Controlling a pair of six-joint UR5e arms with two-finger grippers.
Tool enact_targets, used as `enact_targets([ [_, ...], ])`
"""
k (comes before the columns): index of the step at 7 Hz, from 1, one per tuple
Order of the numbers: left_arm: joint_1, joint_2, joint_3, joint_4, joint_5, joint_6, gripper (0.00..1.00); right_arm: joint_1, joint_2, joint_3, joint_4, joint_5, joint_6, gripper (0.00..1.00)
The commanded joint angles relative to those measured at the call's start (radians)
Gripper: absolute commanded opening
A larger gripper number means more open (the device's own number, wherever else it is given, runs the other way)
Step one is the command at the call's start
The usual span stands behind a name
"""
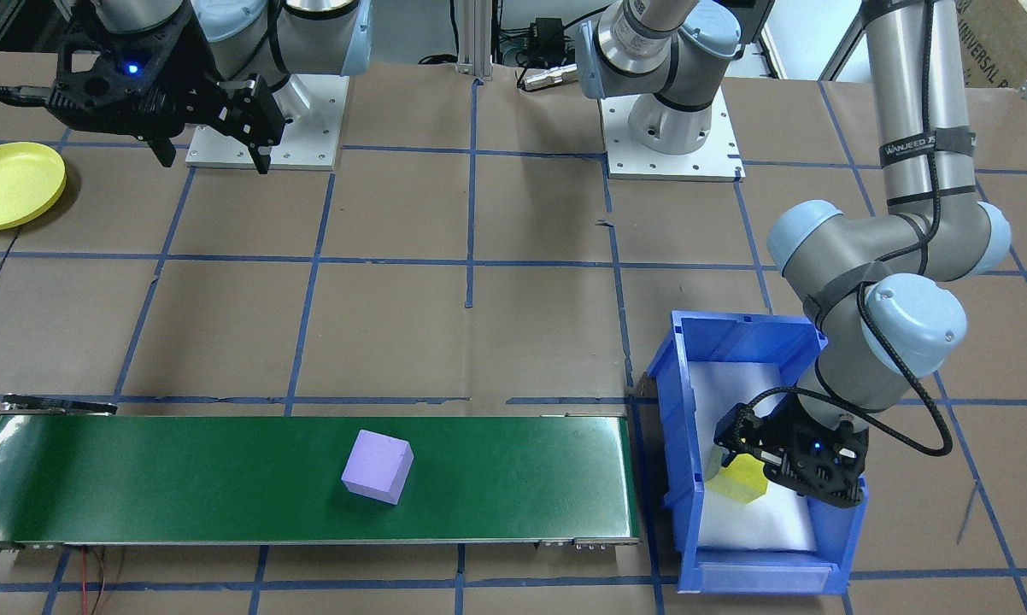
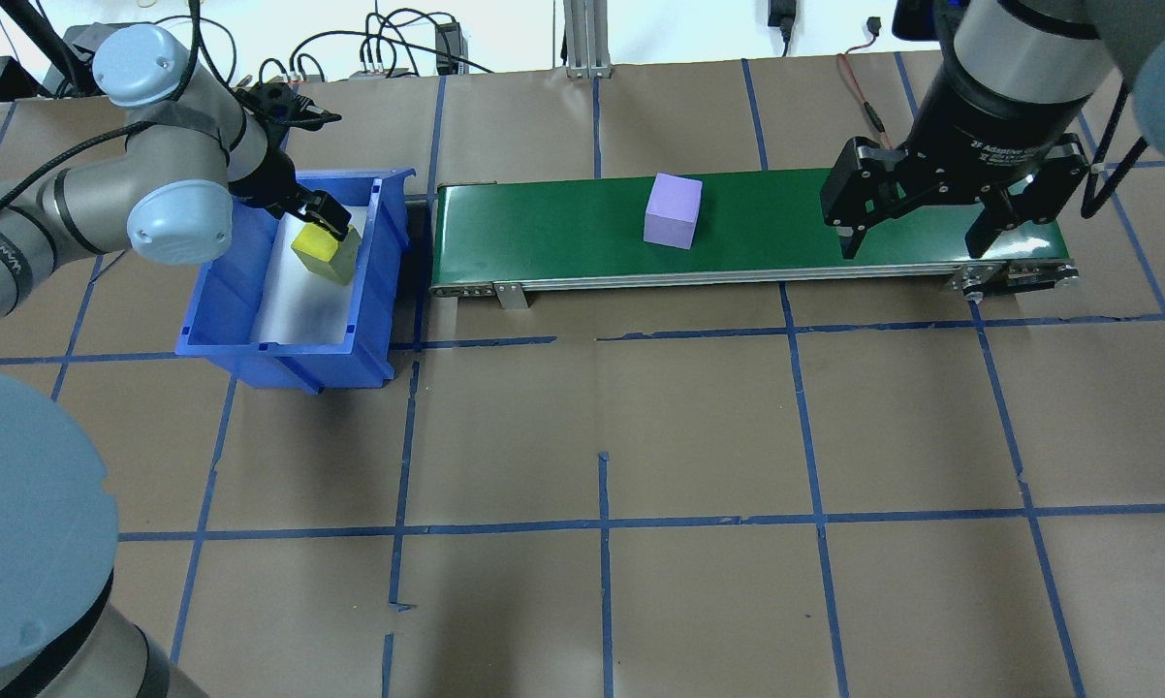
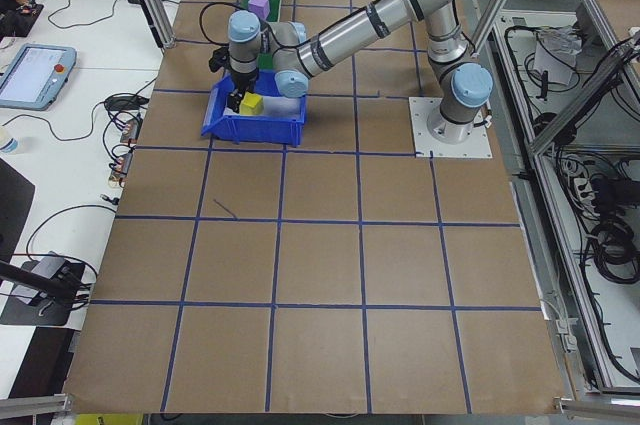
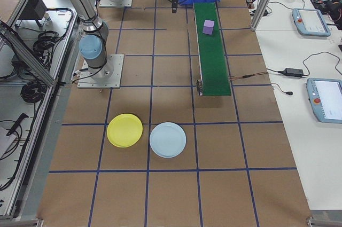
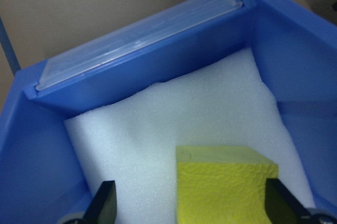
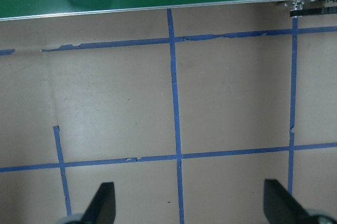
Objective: Move block left to right into plate
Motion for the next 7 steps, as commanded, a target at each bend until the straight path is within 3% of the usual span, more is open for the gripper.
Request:
enact_targets([
  [1, 0.0, 0.022, 0.007, -0.017, 0.002, 0.001, 1.0, 0.0, 0.001, 0.001, 0.001, 0.0, 0.0, 1.0],
  [3, 0.0, 0.022, -0.011, -0.031, -0.001, -0.002, 1.0, 0.0, 0.001, 0.001, 0.001, 0.002, 0.0, 1.0],
  [5, -0.002, 0.019, -0.013, -0.1, -0.044, 0.012, 1.0, 0.0, 0.001, 0.001, 0.001, 0.003, 0.003, 1.0],
  [7, 0.0, 0.007, -0.011, -0.096, -0.041, 0.024, 1.0, 0.0, 0.001, 0.001, 0.001, 0.003, 0.001, 1.0],
])
